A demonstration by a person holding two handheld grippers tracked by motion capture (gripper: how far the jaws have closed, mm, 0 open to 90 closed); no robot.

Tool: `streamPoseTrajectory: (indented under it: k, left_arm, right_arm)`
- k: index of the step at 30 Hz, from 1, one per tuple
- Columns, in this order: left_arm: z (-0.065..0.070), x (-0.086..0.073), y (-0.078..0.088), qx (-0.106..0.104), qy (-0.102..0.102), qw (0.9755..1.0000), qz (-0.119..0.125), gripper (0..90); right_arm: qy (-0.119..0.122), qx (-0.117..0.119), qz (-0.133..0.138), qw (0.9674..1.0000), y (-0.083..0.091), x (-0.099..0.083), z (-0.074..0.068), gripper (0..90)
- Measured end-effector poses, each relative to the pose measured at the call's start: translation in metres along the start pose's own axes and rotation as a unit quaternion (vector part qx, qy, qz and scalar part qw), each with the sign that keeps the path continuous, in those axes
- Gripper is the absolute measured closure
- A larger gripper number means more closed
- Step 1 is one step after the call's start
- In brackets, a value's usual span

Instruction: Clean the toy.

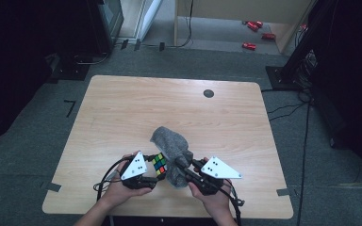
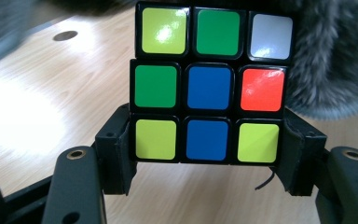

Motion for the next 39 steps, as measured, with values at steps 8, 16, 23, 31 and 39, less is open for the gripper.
streamPoseTrajectory:
  k: [8, 16, 23, 31, 39]
  left_arm:
    - [-0.002, 0.005, 0.009, 0.023, -0.007, 0.9996, 0.015, 34.5]
    - [0.002, 0.004, 0.004, 0.018, -0.016, 0.9997, -0.001, 34.5]
    - [0.0, 0.01, 0.014, 0.022, -0.01, 0.999, 0.037, 34.5]
    - [-0.009, 0.009, 0.021, 0.029, 0.016, 0.9976, 0.061, 34.5]
    - [-0.013, 0.008, 0.023, 0.035, 0.031, 0.9966, 0.067, 34.5]
  right_arm:
    - [-0.045, -0.035, -0.015, 0.9983, -0.003, -0.007, 0.025, 75.8]
    - [-0.029, -0.002, -0.014, 0.9995, -0.002, -0.001, 0.006, 75.2]
    - [-0.044, -0.058, -0.018, 0.9972, -0.002, -0.006, 0.03, 75.1]
    - [-0.087, -0.041, -0.039, 0.9946, -0.006, -0.016, 0.042, 75.2]
    - [-0.097, -0.012, -0.051, 0.9939, -0.009, -0.02, 0.035, 77.1]
Point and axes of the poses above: each handheld gripper's, and its own axes: y roughly backward along the jaws, x roughly out of its top, z roughly to its right, the point moved 4 cm from there along -y, roughly forward along the jaws, and after that the axes turned 15 degrees about -y, right-handed, at the moved point
